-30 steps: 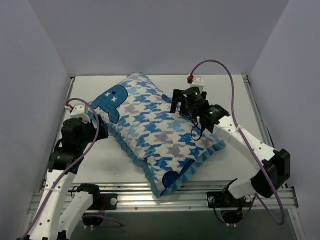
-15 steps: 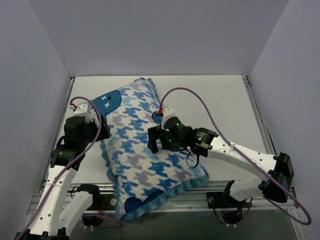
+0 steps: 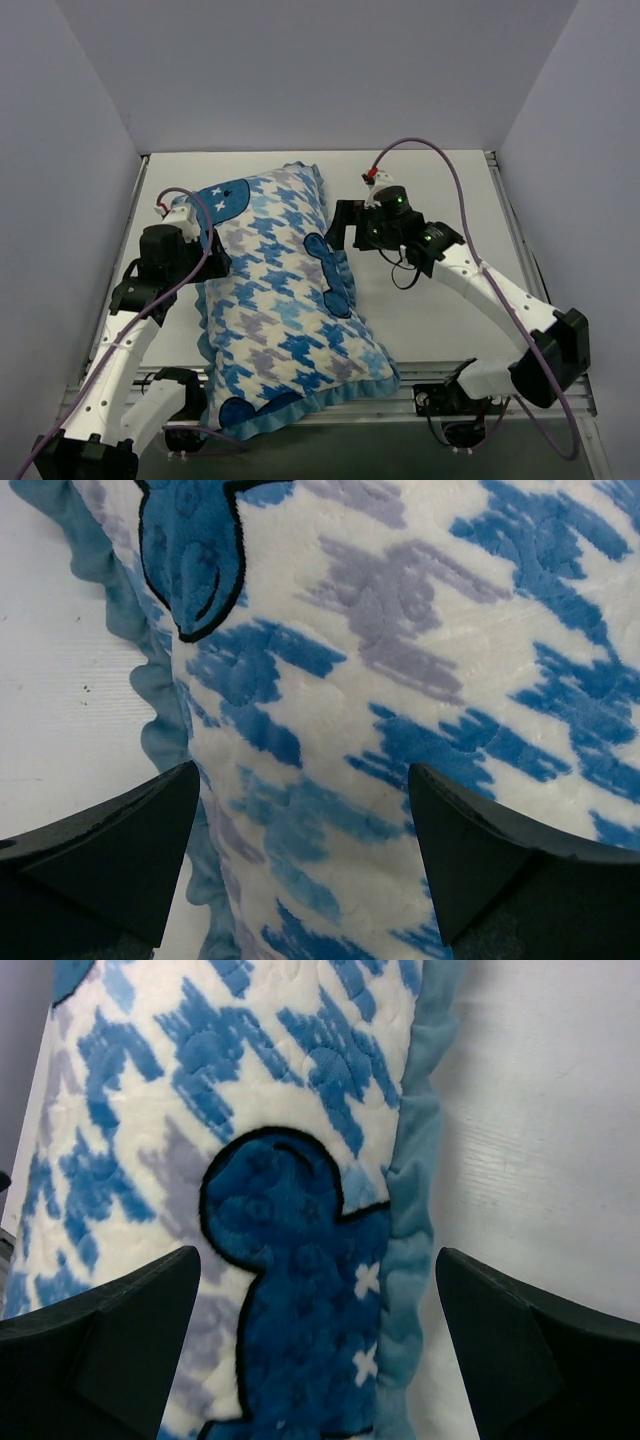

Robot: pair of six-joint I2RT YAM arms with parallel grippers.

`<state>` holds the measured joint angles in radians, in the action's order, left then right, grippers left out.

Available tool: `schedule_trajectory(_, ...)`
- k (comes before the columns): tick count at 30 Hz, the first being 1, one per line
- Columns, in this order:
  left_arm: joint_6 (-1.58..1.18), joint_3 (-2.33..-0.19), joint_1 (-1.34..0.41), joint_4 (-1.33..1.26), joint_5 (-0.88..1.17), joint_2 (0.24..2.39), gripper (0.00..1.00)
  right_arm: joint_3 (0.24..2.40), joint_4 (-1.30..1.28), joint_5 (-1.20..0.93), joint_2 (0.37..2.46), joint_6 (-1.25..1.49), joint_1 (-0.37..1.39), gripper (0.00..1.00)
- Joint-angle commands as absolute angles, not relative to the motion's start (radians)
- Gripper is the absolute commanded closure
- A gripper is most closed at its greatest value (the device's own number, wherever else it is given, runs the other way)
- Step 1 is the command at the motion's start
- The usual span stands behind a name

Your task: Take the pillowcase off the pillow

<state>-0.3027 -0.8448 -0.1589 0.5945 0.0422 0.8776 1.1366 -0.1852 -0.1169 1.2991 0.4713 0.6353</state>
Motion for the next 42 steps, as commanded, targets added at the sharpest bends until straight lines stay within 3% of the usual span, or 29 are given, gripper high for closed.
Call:
schedule_trajectory(1,-0.296,-0.864,-0.150,0.563,0.101,0.899,0.06,1.118,-0.047,-0.311,1.429,0.477,0.606,0.00)
schedule_trajectory(11,-0.290,-0.868,-0.153,0.577,0.167,0.983,0.06,1.051,0.256,-0.546,1.750,0.512,0.598,0.00)
schedule_trajectory(13,-0.288,-0.870,-0.153,0.578,0.187,1.000,0.06,1.028,0.323,-0.607,1.785,0.517,0.601,0.05)
schedule_trajectory(16,-0.288,-0.870,-0.153,0.580,0.206,1.012,0.06,1.008,0.397,-0.721,1.815,0.517,0.606,0.40)
schedule_trajectory(17,-0.287,-0.871,-0.155,0.580,0.206,1.012,0.06,1.000,0.408,-0.750,1.807,0.514,0.609,0.67)
schedule_trajectory(18,-0.287,-0.871,-0.155,0.580,0.207,1.012,0.06,0.999,0.413,-0.755,1.798,0.511,0.609,0.83)
schedule_trajectory(19,-0.287,-0.870,-0.153,0.578,0.207,1.011,0.06,0.999,0.411,-0.755,1.784,0.506,0.609,0.95)
schedule_trajectory(20,-0.287,-0.871,-0.153,0.578,0.206,1.008,0.06,1.005,0.399,-0.749,1.754,0.486,0.609,1.00)
schedule_trajectory(27,-0.288,-0.874,-0.155,0.583,0.170,0.960,0.06,1.164,0.102,-0.537,1.588,0.326,0.584,1.00)
schedule_trajectory(34,-0.302,-0.865,-0.150,0.568,0.043,0.813,0.06,1.449,-0.247,-0.154,1.433,0.180,0.557,1.00)
schedule_trajectory(42,-0.311,-0.851,-0.150,0.560,-0.069,0.709,0.06,1.752,-0.457,0.153,1.445,0.015,0.572,1.00)
